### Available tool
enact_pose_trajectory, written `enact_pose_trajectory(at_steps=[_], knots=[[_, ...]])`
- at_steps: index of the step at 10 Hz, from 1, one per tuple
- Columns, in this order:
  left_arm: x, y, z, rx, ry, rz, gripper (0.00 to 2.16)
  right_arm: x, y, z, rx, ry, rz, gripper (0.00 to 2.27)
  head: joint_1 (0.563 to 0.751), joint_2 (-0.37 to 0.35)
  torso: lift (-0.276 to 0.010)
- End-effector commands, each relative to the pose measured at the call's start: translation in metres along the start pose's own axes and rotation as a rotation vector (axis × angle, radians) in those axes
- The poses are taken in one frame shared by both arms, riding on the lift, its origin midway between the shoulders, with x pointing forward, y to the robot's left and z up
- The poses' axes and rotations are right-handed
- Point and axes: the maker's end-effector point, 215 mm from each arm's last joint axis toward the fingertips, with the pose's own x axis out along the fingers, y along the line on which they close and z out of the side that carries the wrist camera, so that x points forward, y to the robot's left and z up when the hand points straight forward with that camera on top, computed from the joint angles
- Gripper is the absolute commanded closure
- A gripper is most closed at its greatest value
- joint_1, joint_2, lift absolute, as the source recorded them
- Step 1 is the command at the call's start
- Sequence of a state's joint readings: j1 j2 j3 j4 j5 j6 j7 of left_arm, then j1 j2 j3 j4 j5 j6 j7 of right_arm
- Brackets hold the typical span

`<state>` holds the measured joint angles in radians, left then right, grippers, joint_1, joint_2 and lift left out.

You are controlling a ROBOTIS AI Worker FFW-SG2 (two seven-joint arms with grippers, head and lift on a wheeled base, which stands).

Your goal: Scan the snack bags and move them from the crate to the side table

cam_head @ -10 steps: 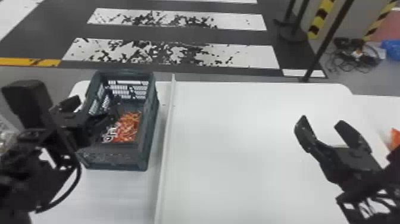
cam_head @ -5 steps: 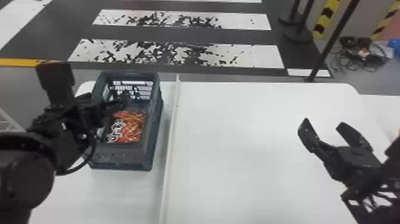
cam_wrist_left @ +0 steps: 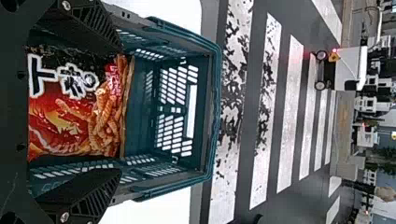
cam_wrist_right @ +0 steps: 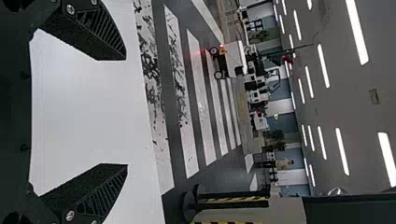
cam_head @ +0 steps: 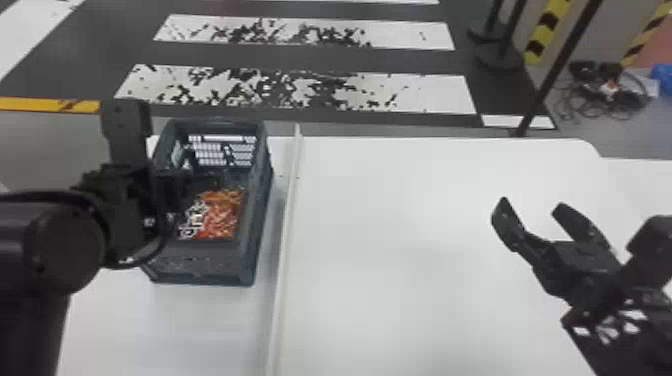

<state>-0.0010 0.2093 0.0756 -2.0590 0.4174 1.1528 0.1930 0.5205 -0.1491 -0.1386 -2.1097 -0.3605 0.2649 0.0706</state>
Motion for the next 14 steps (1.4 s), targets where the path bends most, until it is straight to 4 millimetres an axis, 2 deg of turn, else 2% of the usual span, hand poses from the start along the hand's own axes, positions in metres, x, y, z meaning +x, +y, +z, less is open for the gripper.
enact_pose_trajectory(at_steps=[1, 3, 4, 6, 11, 14], knots=[[0.005, 0.001, 0.001, 0.002, 0.014, 0.008, 0.09, 0.002, -0.001, -0.001, 0.0, 0.001, 0.0, 0.11, 0.695, -0.005, -0.087], [0.012, 0.005, -0.012, 0.008, 0.091, 0.019, 0.09, 0.002, -0.001, -0.001, 0.004, 0.002, 0.003, 0.11, 0.695, -0.003, -0.087], [0.013, 0.007, -0.016, 0.009, 0.109, 0.023, 0.19, 0.003, 0.001, 0.001, 0.007, -0.001, 0.011, 0.11, 0.695, 0.0, -0.087], [0.014, 0.005, -0.03, 0.013, 0.167, 0.02, 0.18, 0.004, 0.003, 0.004, 0.008, -0.005, 0.02, 0.11, 0.695, 0.003, -0.087], [0.033, 0.008, -0.037, 0.011, 0.274, 0.019, 0.18, -0.001, 0.01, 0.007, 0.0, -0.007, 0.043, 0.11, 0.695, 0.007, -0.087], [0.033, 0.008, -0.048, 0.016, 0.357, 0.008, 0.18, 0.0, 0.015, 0.007, -0.007, -0.006, 0.056, 0.11, 0.695, 0.015, -0.087]])
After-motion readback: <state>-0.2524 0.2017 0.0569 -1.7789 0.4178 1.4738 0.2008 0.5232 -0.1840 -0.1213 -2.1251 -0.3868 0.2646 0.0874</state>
